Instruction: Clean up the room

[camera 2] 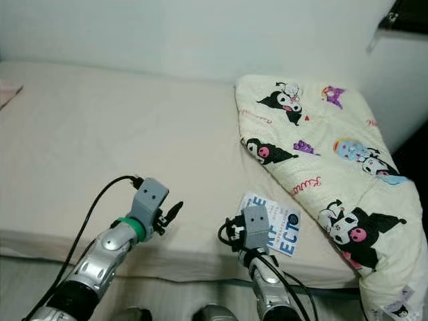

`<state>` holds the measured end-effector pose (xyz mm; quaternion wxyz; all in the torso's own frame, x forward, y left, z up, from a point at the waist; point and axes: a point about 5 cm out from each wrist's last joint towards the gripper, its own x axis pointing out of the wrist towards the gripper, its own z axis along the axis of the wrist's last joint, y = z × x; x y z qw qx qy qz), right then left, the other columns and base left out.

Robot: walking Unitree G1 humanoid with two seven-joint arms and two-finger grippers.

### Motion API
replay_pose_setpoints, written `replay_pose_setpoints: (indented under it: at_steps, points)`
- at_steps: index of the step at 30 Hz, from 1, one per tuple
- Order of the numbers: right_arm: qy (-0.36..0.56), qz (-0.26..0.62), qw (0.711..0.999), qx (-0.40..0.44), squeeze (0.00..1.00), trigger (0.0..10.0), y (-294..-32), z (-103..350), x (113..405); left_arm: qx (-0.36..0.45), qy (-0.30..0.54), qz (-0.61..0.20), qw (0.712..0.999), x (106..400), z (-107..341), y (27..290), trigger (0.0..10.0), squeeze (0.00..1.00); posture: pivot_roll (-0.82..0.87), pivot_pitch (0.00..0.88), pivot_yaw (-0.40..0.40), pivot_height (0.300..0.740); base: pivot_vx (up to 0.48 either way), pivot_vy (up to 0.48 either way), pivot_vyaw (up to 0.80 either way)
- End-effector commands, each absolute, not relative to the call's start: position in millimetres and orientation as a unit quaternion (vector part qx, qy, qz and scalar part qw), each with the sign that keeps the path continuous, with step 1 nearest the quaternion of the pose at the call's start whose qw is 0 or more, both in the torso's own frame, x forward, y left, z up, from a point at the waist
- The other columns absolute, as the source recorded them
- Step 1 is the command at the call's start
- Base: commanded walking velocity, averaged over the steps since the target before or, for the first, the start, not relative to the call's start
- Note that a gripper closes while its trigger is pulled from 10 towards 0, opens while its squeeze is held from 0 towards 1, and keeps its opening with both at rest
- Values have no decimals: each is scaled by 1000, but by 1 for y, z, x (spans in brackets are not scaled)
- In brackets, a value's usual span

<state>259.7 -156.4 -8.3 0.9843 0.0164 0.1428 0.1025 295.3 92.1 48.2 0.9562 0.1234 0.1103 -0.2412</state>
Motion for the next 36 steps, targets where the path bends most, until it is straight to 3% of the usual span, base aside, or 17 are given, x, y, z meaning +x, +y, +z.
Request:
replay_pose_setpoints:
  at_steps: [1, 13, 36]
  points:
    - [154, 95, 983, 16, 0, 10000, -161, -12, 257, 124, 119, -246, 954, 293, 44, 90, 10000, 0, -14, 0, 35, 740, 0, -255, 0]
    - [155, 96, 983, 14, 0, 10000, -160, -12, 257, 122, 122, -245, 954, 292, 43, 90, 10000, 0, -13, 0, 35, 740, 0, -162, 0]
    - [148, 81, 986, 7, 0, 10000, -162, -10, 258, 146, 127, -261, 946, 291, 38, 92, 10000, 0, -17, 6, 35, 730, 0, 0, 0]
